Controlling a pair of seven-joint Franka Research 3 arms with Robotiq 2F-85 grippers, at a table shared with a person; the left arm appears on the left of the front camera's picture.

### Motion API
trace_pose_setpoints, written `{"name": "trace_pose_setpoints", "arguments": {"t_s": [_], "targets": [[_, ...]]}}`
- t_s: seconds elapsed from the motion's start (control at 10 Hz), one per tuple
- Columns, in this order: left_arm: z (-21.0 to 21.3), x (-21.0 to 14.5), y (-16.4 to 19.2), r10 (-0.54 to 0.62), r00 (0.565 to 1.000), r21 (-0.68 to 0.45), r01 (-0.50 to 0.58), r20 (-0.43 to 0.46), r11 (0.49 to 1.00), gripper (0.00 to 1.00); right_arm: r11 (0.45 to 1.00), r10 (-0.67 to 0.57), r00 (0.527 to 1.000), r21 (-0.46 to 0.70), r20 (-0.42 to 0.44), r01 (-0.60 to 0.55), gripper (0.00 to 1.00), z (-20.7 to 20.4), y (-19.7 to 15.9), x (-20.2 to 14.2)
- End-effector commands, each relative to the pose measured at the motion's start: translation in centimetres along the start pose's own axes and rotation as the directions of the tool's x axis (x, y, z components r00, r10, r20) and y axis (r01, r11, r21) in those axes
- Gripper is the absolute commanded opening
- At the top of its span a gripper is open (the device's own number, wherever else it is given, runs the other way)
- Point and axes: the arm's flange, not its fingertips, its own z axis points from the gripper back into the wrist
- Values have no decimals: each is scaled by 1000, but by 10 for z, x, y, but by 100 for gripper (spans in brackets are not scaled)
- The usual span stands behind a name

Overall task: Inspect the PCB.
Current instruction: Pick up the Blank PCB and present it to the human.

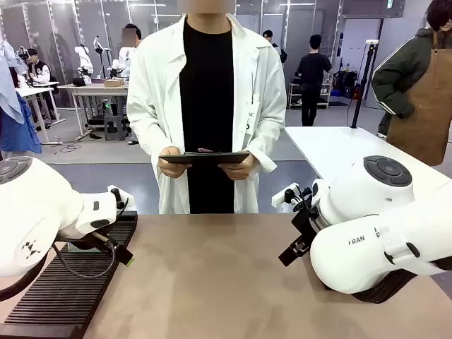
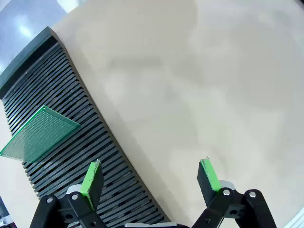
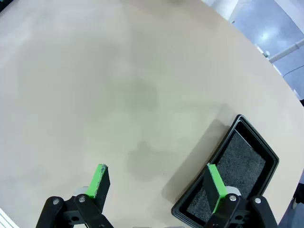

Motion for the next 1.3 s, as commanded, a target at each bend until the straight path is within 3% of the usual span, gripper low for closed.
{"name": "trace_pose_setpoints", "arguments": {"t_s": [0.0, 1.1, 1.2], "targets": [[0, 0, 0, 0, 1000, 0, 0, 0, 1000, 100, 1000, 0, 1000, 0, 0, 0, 100, 0, 0, 0], [0, 0, 0, -1, 1000, 0, 1, 0, 1000, 100, 1000, 2, 1000, 0, 0, -2, 100, 0, 0, 0], [20, 10, 9, -17, 999, -21, 18, 27, 1000, 100, 999, 31, 999, 29, -11, -31, 100, 18, -8, 8]]}}
